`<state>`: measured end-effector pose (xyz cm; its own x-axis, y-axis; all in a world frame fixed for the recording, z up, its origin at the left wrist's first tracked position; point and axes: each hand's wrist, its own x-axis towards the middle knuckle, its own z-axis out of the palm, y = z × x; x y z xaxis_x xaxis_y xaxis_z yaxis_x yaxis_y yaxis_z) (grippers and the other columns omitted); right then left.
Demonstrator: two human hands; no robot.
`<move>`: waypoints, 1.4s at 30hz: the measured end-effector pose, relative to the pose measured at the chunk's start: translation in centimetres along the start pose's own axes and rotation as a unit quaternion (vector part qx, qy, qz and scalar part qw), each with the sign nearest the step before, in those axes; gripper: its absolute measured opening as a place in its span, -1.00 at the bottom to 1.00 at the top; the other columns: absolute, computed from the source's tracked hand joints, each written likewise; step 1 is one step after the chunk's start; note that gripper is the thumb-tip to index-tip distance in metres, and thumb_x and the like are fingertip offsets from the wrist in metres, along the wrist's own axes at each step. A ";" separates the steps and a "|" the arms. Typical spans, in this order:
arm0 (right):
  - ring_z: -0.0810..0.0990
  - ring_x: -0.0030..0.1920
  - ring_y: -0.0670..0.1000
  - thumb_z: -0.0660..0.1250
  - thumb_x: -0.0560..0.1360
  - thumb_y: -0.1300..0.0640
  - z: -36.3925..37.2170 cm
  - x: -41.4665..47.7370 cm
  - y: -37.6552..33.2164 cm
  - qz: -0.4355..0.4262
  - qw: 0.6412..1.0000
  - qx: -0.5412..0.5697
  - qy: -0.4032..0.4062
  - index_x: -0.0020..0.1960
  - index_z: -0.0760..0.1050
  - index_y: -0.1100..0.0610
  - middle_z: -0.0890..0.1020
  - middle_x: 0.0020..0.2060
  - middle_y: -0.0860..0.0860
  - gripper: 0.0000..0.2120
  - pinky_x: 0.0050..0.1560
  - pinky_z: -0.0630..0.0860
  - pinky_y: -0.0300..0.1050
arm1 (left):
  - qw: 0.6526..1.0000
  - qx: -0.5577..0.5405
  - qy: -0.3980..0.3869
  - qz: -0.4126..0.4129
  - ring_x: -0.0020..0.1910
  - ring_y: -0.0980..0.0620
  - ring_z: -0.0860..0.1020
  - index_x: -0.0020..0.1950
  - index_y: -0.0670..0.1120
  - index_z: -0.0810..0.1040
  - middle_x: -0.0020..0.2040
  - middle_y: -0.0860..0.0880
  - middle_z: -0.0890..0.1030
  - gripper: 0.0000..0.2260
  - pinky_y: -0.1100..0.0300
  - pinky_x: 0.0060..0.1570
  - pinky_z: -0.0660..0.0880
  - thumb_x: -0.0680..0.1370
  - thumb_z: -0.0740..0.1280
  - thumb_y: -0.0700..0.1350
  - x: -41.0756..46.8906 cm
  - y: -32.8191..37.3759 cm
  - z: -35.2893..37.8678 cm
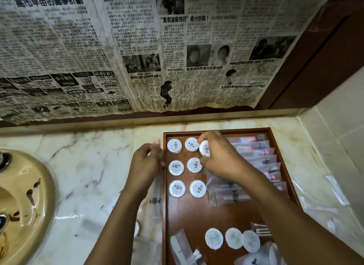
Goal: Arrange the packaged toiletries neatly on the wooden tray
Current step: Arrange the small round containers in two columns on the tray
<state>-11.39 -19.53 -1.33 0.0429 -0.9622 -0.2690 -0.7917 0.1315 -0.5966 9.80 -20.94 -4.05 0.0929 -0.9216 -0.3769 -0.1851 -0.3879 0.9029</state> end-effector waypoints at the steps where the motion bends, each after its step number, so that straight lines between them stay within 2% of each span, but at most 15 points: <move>1: 0.41 0.21 -0.04 0.42 0.45 0.19 0.2 -0.6 0.3 -0.018 1.000 -0.013 0.001 0.25 0.41 -0.01 0.38 0.18 -0.08 -0.58 0.13 0.36 -0.15 | 0.990 -0.120 -0.013 -0.074 -0.41 -0.03 0.47 -0.14 -0.14 0.46 -0.33 -0.11 0.53 -0.67 0.12 -0.37 0.37 0.69 0.23 0.08 -0.7 0.1 -0.3; 3: 0.41 0.25 -0.04 0.45 0.46 0.08 0.8 -1.4 0.9 -0.054 0.997 -0.047 0.010 0.33 0.46 0.01 0.39 0.19 -0.09 -0.55 0.24 0.40 -0.10 | 0.925 -0.330 -0.056 -0.180 -0.40 -0.04 0.37 -0.15 -0.12 0.36 -0.31 -0.10 0.38 -0.84 0.14 -0.43 0.28 0.63 0.19 -0.13 -2.1 0.4 -0.9; 4: 0.40 0.26 -0.03 0.47 0.46 0.04 1.1 -1.6 1.1 -0.068 0.995 -0.067 0.017 0.35 0.48 0.01 0.40 0.18 -0.08 -0.52 0.28 0.41 -0.08 | 0.905 -0.370 -0.065 -0.199 -0.37 -0.04 0.35 -0.14 -0.11 0.32 -0.29 -0.09 0.32 -0.92 0.14 -0.44 0.26 0.55 0.15 -0.23 -2.5 0.5 -1.2; 5: 0.40 0.26 -0.01 0.48 0.46 0.02 1.4 -1.7 1.2 -0.079 0.993 -0.085 0.028 0.37 0.49 0.02 0.41 0.17 -0.06 -0.50 0.30 0.41 -0.06 | 0.905 -0.369 -0.063 -0.201 -0.36 -0.04 0.33 -0.12 -0.10 0.31 -0.28 -0.09 0.29 -0.90 0.13 -0.42 0.24 0.50 0.11 -0.30 -2.9 0.6 -1.1; 6: 0.41 0.26 0.01 0.50 0.45 0.00 1.7 -1.7 1.2 -0.086 0.990 -0.101 0.040 0.37 0.49 0.03 0.43 0.17 -0.05 -0.48 0.31 0.41 -0.03 | 0.926 -0.324 -0.058 -0.184 -0.35 -0.04 0.33 -0.09 -0.11 0.32 -0.25 -0.09 0.30 -0.87 0.12 -0.38 0.24 0.47 0.10 -0.32 -3.0 0.4 -1.1; 8: 0.42 0.27 0.04 0.51 0.43 -0.04 2.2 -1.7 1.2 -0.088 0.985 -0.135 0.059 0.38 0.48 0.03 0.47 0.18 -0.04 -0.44 0.31 0.39 0.01 | 0.986 -0.109 -0.030 -0.120 -0.24 -0.03 0.45 0.06 -0.09 0.39 -0.12 -0.15 0.46 -0.84 0.13 -0.25 0.34 0.50 0.19 -0.25 -3.0 0.1 -0.9; 10: 0.39 0.30 0.04 0.50 0.42 -0.10 2.5 -1.7 1.1 -0.086 0.978 -0.173 0.077 0.37 0.48 0.01 0.51 0.23 -0.06 -0.44 0.29 0.30 0.01 | 0.996 0.090 -0.006 -0.029 0.03 0.01 0.51 0.22 -0.03 0.36 0.18 -0.11 0.46 -0.75 0.19 -0.06 0.41 0.58 0.29 -0.20 -2.9 -0.4 -0.7; 12: 0.38 0.29 0.03 0.51 0.40 -0.15 2.7 -1.5 0.9 -0.092 0.971 -0.197 0.094 0.33 0.51 -0.02 0.55 0.23 -0.09 -0.46 0.21 0.23 0.02 | 0.986 0.158 0.014 0.050 0.11 0.05 0.48 0.29 -0.04 0.30 0.26 -0.04 0.37 -0.64 0.33 -0.01 0.40 0.58 0.36 -0.20 -2.9 -0.4 -0.5; 15: 0.39 0.22 0.03 0.51 0.36 -0.20 3.0 -1.2 0.7 -0.102 0.965 -0.224 0.094 0.24 0.56 -0.03 0.60 0.15 -0.10 -0.49 0.13 0.18 0.03 | 0.969 0.213 -0.001 0.129 0.06 0.11 0.48 0.22 0.03 0.31 0.18 0.03 0.45 -0.64 0.51 -0.12 0.36 0.55 0.42 -0.17 -2.7 -0.6 0.0; 17: 0.39 0.19 0.03 0.51 0.35 -0.22 3.3 -0.9 0.7 -0.107 0.961 -0.240 0.089 0.20 0.57 -0.03 0.61 0.13 -0.12 -0.51 0.09 0.16 0.02 | 0.947 0.270 -0.016 0.174 0.10 0.08 0.48 0.18 0.03 0.42 0.15 0.05 0.48 -0.70 0.43 -0.06 0.38 0.52 0.44 -0.14 -2.7 -1.0 0.2; 19: 0.38 0.18 0.02 0.50 0.35 -0.22 3.4 -0.7 0.8 -0.110 0.958 -0.249 0.086 0.19 0.57 -0.03 0.60 0.11 -0.12 -0.51 0.07 0.16 0.02 | 0.905 0.363 -0.031 0.218 0.19 0.02 0.44 0.21 0.01 0.52 0.16 0.05 0.45 -0.68 0.20 0.11 0.42 0.49 0.47 -0.07 -2.4 -1.5 0.4; 21: 0.37 0.19 0.02 0.50 0.37 -0.21 3.6 -0.6 0.7 -0.111 0.957 -0.254 0.079 0.17 0.56 -0.03 0.60 0.10 -0.12 -0.55 0.08 0.17 0.03 | 0.869 0.430 -0.030 0.243 0.20 -0.02 0.39 0.24 0.05 0.55 0.16 0.05 0.44 -0.65 0.08 0.18 0.35 0.47 0.48 0.02 -2.2 -1.7 0.9; 28: 0.34 0.21 0.04 0.47 0.41 -0.17 4.1 -0.6 0.8 -0.098 0.956 -0.268 0.071 0.19 0.52 -0.03 0.57 0.12 -0.10 -0.58 0.09 0.19 0.06 | 0.818 0.515 -0.029 0.256 0.27 -0.06 0.32 0.35 0.11 0.51 0.27 0.05 0.46 -0.60 -0.02 0.20 0.21 0.52 0.40 0.10 -1.8 -2.0 2.3; 38: 0.36 0.18 0.05 0.46 0.41 -0.15 4.5 -0.5 0.8 -0.097 0.954 -0.274 0.070 0.17 0.52 -0.04 0.58 0.11 -0.09 -0.61 0.07 0.19 0.07 | 0.792 0.551 -0.023 0.263 0.19 -0.06 0.33 0.29 0.10 0.50 0.23 0.07 0.52 -0.65 -0.05 0.09 0.24 0.52 0.36 0.11 -1.4 -2.2 2.6; 42: 0.38 0.16 0.07 0.45 0.41 -0.12 4.5 -0.7 0.5 -0.096 0.953 -0.275 0.076 0.13 0.53 0.00 0.59 0.06 -0.05 -0.64 0.06 0.20 0.07 | 0.795 0.548 -0.016 0.261 0.16 -0.08 0.37 0.27 0.08 0.48 0.19 0.05 0.55 -0.66 -0.05 0.06 0.22 0.52 0.36 0.10 -1.2 -2.3 2.6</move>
<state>-9.05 -17.76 -4.88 0.1636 -0.9849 -0.0565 -0.9799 -0.1556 -0.1251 7.56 -18.97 -6.17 -0.2975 -0.9542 -0.0313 -0.9328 0.2836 0.2223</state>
